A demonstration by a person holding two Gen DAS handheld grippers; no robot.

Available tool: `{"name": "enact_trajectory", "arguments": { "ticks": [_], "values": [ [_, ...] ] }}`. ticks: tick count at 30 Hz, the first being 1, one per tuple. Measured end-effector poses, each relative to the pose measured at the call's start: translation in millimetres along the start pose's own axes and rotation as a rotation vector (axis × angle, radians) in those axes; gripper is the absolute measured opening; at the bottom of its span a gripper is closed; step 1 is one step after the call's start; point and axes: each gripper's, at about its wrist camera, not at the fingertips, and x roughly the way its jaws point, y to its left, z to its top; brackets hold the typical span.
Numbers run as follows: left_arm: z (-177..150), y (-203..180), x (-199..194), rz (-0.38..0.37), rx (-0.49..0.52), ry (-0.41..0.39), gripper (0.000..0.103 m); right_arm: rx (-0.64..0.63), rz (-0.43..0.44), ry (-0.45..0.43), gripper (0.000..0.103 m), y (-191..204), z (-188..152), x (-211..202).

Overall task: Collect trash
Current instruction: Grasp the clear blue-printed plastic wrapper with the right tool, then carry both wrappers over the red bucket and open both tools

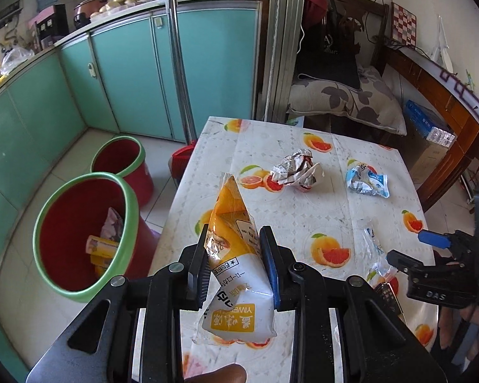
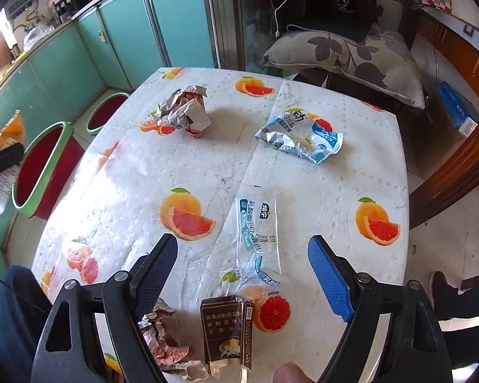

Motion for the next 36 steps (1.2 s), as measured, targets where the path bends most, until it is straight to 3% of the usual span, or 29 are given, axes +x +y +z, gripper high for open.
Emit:
{"name": "enact_trajectory", "arguments": {
  "ticks": [9, 21, 22, 26, 29, 30, 31, 33, 36],
  "values": [
    [-13.4, 30.4, -12.8, 0.007, -0.049, -0.019, 0.027, -0.013, -0.096, 0.083, 0.084, 0.4, 4.0, 51.3],
    [-19.7, 50.9, -21.3, 0.015, -0.08, -0.037, 0.027, 0.054, -0.079, 0.156, 0.082, -12.4, 2.2, 84.4],
    [-19.7, 50.7, -21.9, 0.018, -0.077, -0.039, 0.027, 0.056, -0.074, 0.163, 0.075, -13.2, 0.8, 86.6],
    [-21.5, 50.7, -22.4, 0.02, -0.071, -0.038, 0.027, 0.054, -0.069, 0.15, 0.068, -13.0, -1.4, 86.4],
    [-22.1, 51.1, -21.8, 0.018, -0.074, -0.035, 0.027, 0.056, -0.074, 0.141, 0.04, -12.6, 0.2, 82.3],
    [-22.3, 51.2, -22.0, 0.017, -0.075, -0.036, 0.027, 0.056, -0.082, 0.145, 0.026, -13.3, 1.2, 81.7],
    [-22.3, 50.8, -22.5, 0.016, -0.074, -0.037, 0.027, 0.063, -0.08, 0.149, 0.021, -15.4, 2.1, 81.5],
    [-22.4, 50.1, -23.2, 0.015, -0.073, -0.038, 0.027, 0.084, -0.066, 0.152, 0.014, -21.4, 2.8, 80.1],
    [-22.9, 49.9, -24.0, 0.013, -0.069, -0.04, 0.027, 0.109, -0.04, 0.149, 0.012, -28.5, 2.0, 76.2]
  ]
}}
